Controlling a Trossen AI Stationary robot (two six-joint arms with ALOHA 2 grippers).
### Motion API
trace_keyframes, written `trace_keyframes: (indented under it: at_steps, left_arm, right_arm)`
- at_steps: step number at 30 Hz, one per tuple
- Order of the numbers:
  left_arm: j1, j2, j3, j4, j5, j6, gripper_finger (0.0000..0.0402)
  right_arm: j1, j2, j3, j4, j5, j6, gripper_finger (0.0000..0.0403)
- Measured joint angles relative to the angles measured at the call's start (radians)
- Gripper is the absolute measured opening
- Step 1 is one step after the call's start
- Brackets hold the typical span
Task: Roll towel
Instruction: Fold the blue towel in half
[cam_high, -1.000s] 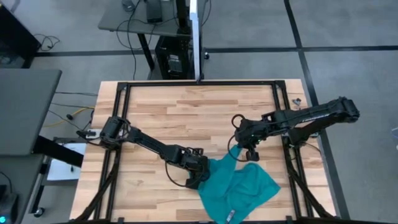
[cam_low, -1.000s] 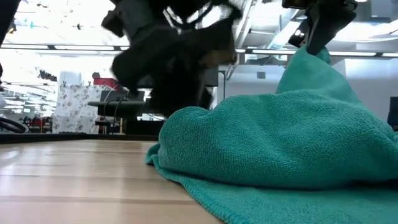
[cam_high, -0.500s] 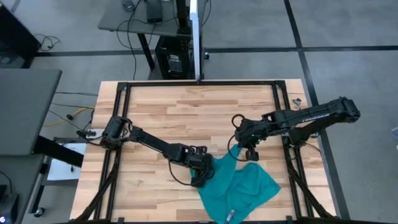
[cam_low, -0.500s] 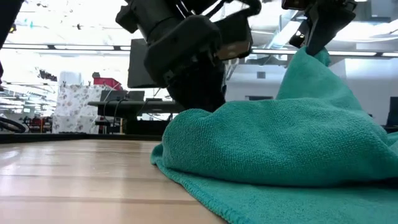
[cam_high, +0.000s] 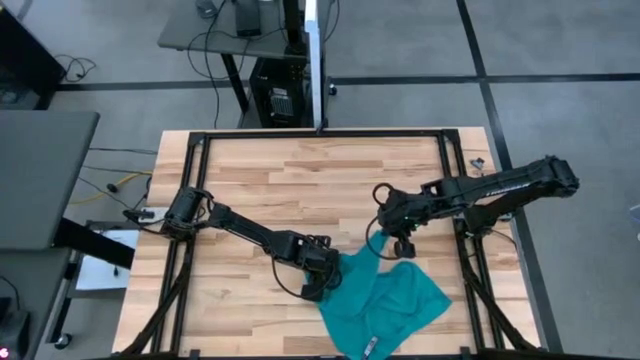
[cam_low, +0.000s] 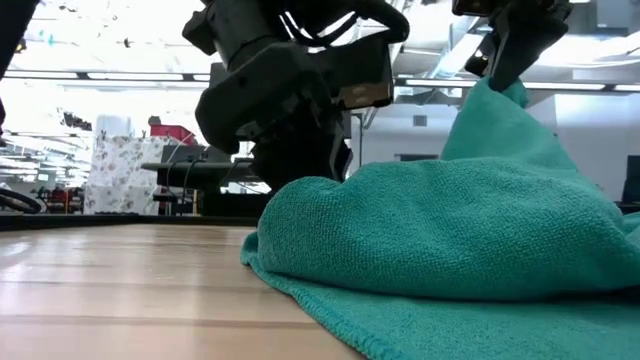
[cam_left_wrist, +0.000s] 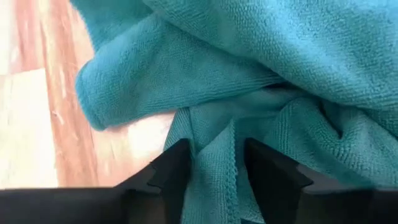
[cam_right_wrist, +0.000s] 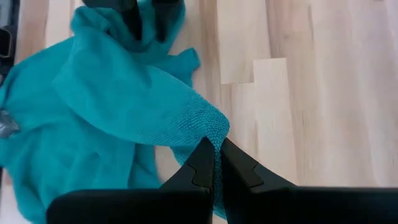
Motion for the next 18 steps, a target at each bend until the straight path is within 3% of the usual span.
trace_keyframes:
  at_steps: [8, 14, 18]
  left_arm:
    - [0.003, -0.005, 0.001, 0.003, -0.001, -0.029, 0.001]
    - [0.005, -0.095, 0.001, -0.076, -0.032, -0.097, 0.0002]
    - [0.004, -0.225, 0.001, -0.156, -0.147, -0.194, 0.0001]
  right_arm:
    - [0.0, 0.0, 0.0, -0.015, 0.001, -0.007, 0.0]
    - [0.009, -0.001, 0.0, -0.11, 0.002, 0.005, 0.0]
    - [0.02, -0.002, 0.0, -0.141, 0.002, 0.027, 0.0]
